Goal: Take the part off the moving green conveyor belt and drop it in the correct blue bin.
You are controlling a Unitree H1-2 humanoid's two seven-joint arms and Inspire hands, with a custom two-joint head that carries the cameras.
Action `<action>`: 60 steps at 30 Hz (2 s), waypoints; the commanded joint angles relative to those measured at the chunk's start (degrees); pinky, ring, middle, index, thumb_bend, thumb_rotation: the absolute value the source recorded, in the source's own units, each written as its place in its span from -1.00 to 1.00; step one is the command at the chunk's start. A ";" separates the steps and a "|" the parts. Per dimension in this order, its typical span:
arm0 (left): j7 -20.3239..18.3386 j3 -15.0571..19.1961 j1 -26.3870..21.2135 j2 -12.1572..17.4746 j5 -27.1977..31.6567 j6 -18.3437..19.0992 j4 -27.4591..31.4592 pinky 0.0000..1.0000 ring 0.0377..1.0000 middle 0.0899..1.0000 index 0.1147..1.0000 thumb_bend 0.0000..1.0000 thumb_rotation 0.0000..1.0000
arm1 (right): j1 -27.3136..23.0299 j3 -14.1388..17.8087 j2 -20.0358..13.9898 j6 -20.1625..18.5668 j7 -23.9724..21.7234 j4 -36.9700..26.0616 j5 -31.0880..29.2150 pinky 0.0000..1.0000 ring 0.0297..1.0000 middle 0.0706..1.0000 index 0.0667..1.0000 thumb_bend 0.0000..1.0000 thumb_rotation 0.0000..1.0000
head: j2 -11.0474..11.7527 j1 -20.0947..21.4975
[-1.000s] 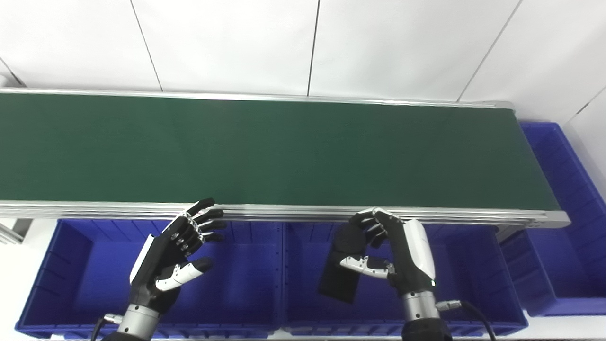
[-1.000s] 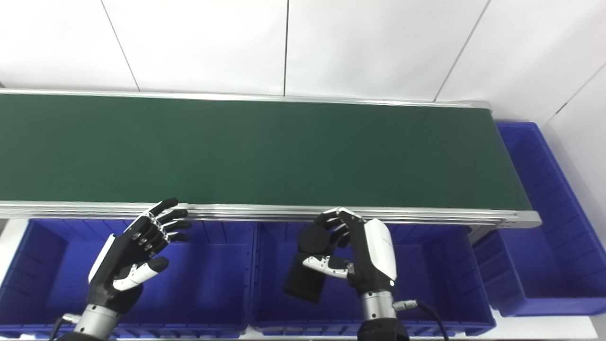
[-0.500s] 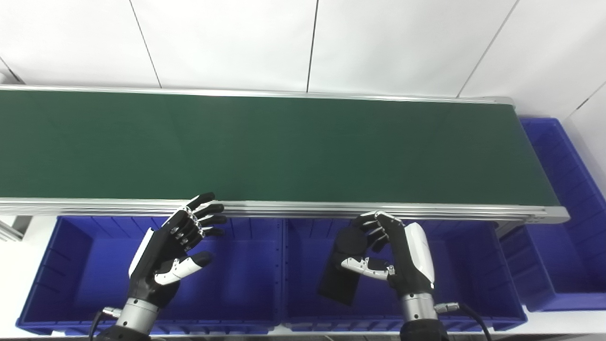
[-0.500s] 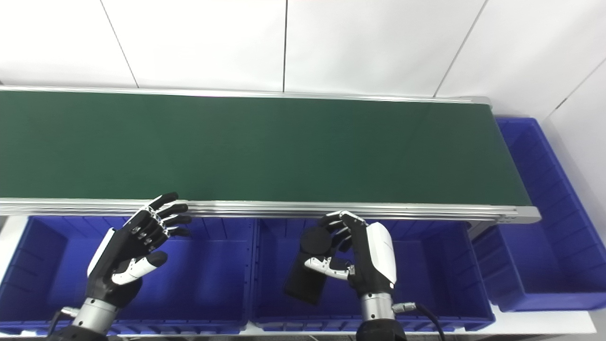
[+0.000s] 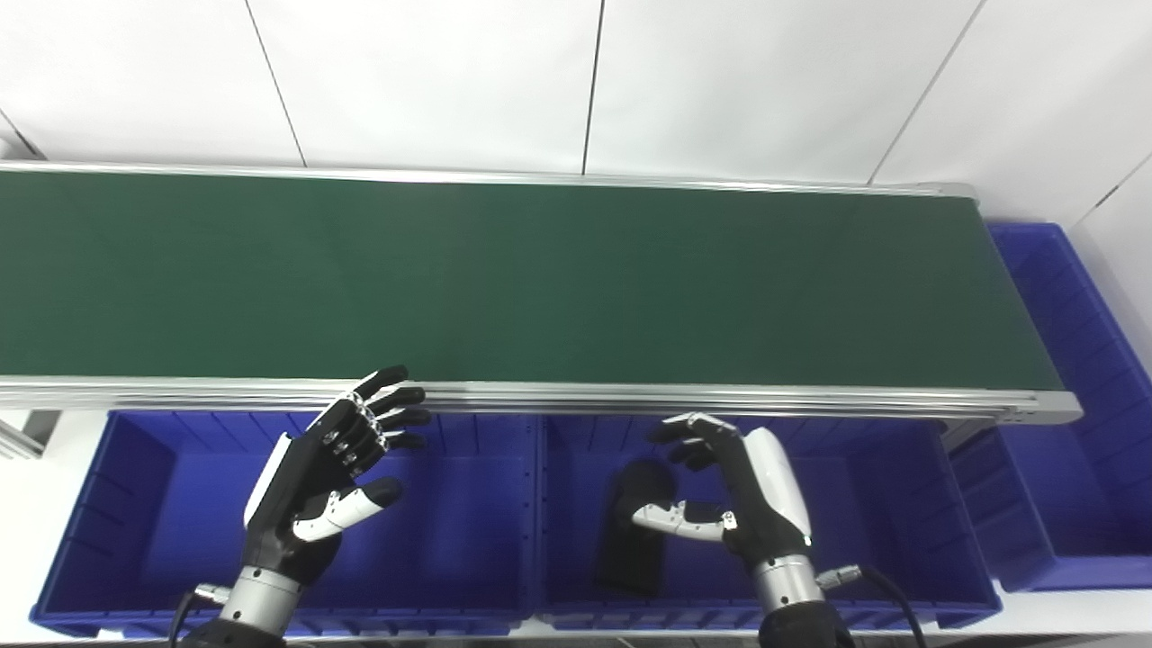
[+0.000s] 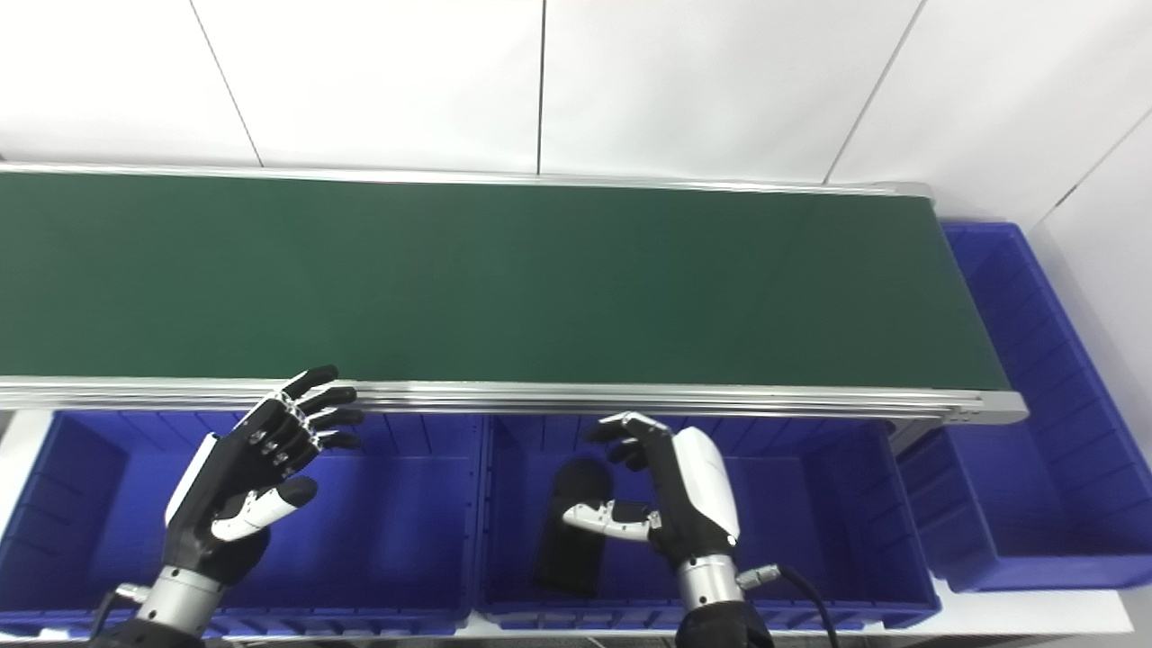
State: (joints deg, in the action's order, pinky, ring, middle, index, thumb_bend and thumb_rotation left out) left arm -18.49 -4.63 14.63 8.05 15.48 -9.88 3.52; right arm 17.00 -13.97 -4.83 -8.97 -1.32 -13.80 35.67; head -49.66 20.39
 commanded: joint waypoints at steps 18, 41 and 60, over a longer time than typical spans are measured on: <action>-0.23 0.23 -0.57 0.13 0.13 -0.81 1.34 0.27 0.40 0.49 0.60 0.95 -0.23 | -2.09 -4.10 -1.40 -0.77 -3.43 -3.61 4.57 0.56 0.76 0.76 0.74 0.71 -0.04 | 0.65 -0.68; -0.04 -1.62 -0.45 -0.92 -4.99 -4.65 -2.32 0.29 0.41 0.49 0.58 0.93 -0.24 | -4.99 -3.73 6.11 17.25 0.41 11.24 -20.89 0.40 0.52 0.57 0.63 0.72 -0.08 | 6.20 -8.25; 0.86 -3.01 -0.68 -1.63 -8.72 -6.43 -5.24 0.37 0.48 0.58 0.66 0.84 -0.24 | -3.03 0.63 5.35 31.08 2.30 17.31 -26.72 0.39 0.49 0.53 0.62 0.51 0.26 | 11.36 -12.04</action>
State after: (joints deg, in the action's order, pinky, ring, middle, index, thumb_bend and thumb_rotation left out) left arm -18.09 -7.48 14.68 6.91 6.92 -14.65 -2.60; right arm 13.75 -13.52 0.00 17.85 0.59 4.38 9.44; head -38.32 8.35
